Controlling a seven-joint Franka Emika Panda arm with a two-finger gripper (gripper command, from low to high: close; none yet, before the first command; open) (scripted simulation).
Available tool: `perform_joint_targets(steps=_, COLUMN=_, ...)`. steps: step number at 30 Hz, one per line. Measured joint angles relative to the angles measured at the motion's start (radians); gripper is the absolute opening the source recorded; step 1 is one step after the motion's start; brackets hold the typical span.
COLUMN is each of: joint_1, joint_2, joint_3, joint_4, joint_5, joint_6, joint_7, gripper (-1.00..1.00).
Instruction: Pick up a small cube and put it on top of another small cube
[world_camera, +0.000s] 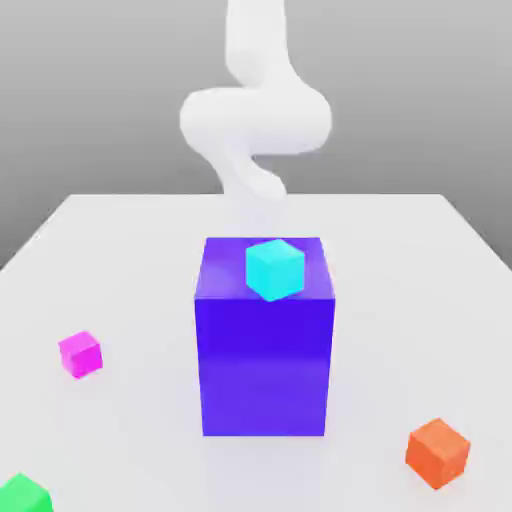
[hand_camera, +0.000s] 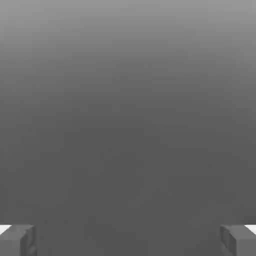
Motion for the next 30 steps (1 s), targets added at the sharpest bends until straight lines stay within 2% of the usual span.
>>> perform_joint_targets(steps=18, joint_1=-0.459, joint_2=0.433, joint_3=0.001, joint_4=-0.283, joint_5=-0.008, joint_6=0.297, joint_7=0.796, gripper=0.0)
perform_joint_targets(steps=30, joint_1=-0.693, joint_2=0.718, joint_3=-0.086, joint_4=-0.47, joint_5=-0.011, joint_6=0.493, joint_7=1.32, gripper=0.0)
